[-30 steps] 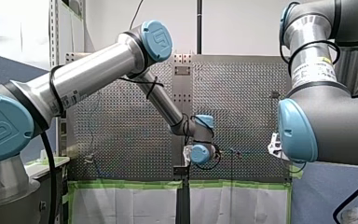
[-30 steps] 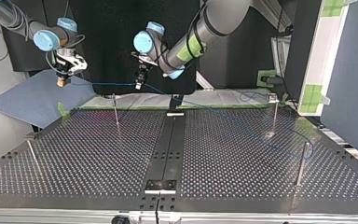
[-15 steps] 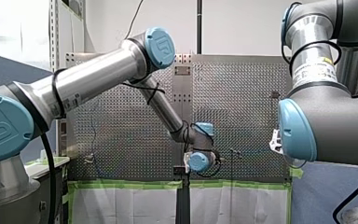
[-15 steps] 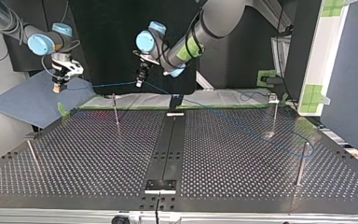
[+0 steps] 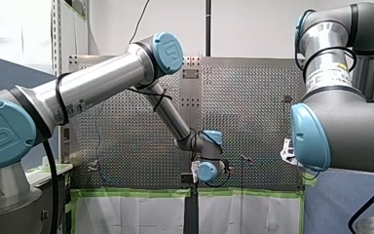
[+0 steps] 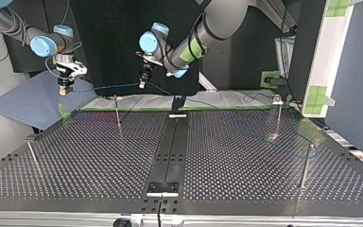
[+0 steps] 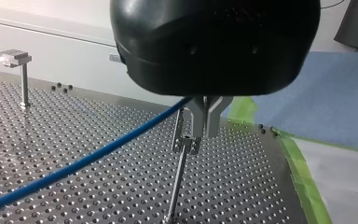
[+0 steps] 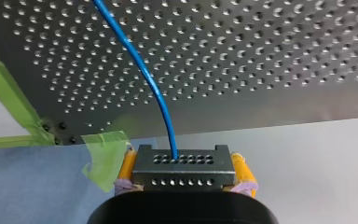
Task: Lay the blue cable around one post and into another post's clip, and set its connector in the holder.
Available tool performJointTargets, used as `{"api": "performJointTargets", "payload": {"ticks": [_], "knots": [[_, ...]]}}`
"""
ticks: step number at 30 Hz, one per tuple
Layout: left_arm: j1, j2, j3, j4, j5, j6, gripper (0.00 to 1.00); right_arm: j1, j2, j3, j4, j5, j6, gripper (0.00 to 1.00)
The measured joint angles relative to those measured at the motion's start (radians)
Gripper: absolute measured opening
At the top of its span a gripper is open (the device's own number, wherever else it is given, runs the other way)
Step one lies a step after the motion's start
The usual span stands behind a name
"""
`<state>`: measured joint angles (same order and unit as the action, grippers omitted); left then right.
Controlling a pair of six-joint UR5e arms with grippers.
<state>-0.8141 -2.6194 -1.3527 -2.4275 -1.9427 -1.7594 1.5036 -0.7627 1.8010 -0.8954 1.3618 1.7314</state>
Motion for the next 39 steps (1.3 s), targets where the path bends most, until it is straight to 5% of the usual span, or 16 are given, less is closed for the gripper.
{"api": "performJointTargets", "payload": {"ticks": [20,39], "knots": [[0.053,-0.070,0.093,-0.023,0.046,-0.015,0.06,0.003,0.010,-0.031,-0.018,-0.066,0.001,0.00],[0.097,-0.072,0.113,-0.035,0.094,-0.022,0.06,0.009,0.056,-0.080,0.017,-0.070,-0.007,0.00]]}}
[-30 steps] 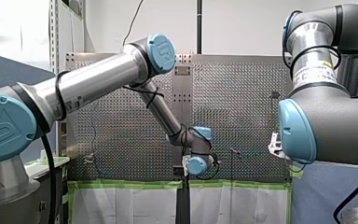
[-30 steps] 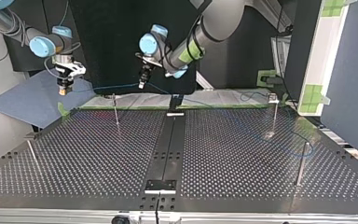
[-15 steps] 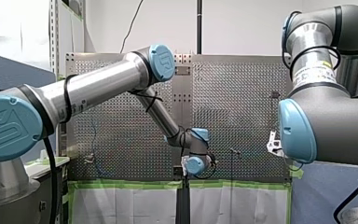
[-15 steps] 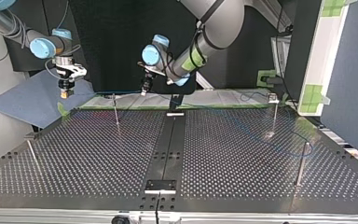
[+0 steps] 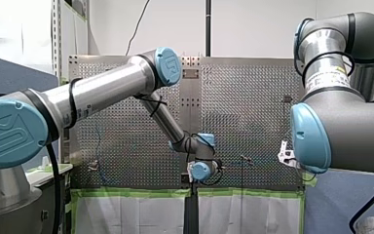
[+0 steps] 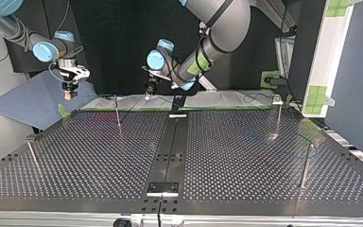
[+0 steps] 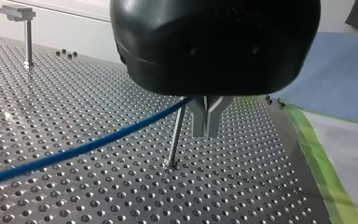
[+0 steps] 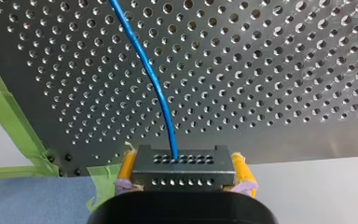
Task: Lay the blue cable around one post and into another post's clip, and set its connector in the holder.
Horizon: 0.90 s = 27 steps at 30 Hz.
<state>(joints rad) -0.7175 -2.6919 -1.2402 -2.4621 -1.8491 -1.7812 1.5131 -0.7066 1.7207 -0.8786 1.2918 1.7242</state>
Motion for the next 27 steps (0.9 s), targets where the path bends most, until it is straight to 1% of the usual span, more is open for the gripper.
{"api": "performJointTargets", "payload": {"ticks": [16,27], "knots": [[0.008,0.000,0.031,-0.032,0.028,-0.019,0.06,-0.002,0.006,-0.024,0.000,0.002,0.006,0.00],[0.012,0.000,0.040,-0.049,0.042,-0.036,0.06,-0.003,0.017,-0.043,0.004,0.002,0.012,0.00]]}}
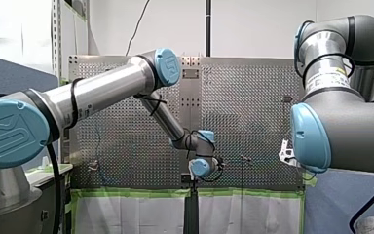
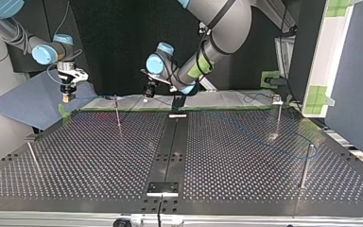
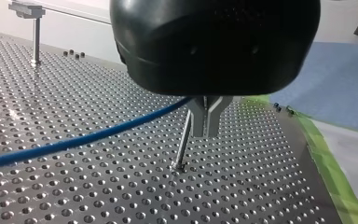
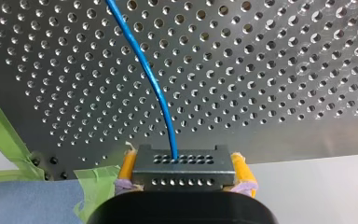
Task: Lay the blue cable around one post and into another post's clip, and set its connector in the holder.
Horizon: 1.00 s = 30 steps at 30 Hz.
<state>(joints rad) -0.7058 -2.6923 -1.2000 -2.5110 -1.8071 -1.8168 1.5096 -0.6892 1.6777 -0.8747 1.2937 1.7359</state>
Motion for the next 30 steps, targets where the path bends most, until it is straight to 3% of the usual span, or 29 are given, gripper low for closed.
{"api": "performJointTargets", "payload": {"ticks": [12,30], "knots": [[0.005,-0.011,0.018,-0.018,0.016,-0.021,0.06,0.002,0.030,-0.025,0.028,0.000,-0.003,0.00],[0.021,-0.021,0.046,-0.038,0.054,-0.031,0.06,-0.004,0.035,-0.053,0.039,0.006,0.002,0.00]]}}
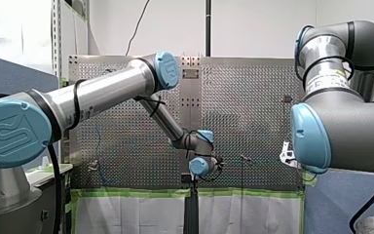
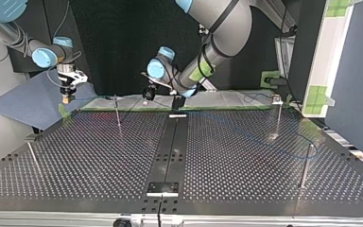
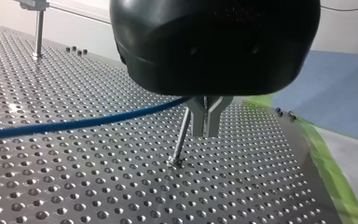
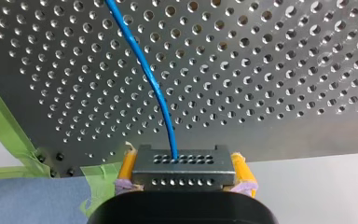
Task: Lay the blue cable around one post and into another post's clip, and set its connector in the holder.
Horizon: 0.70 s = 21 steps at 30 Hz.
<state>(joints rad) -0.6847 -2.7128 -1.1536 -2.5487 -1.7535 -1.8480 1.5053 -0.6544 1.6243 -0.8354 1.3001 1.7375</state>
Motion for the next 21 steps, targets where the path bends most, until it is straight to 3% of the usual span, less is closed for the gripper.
{"api": "performJointTargets", "payload": {"ticks": [21], "knots": [[0.021,-0.001,0.026,-0.009,0.036,0.000,0.06,-0.001,0.006,-0.029,-0.009,0.014,0.001,0.00]]}}
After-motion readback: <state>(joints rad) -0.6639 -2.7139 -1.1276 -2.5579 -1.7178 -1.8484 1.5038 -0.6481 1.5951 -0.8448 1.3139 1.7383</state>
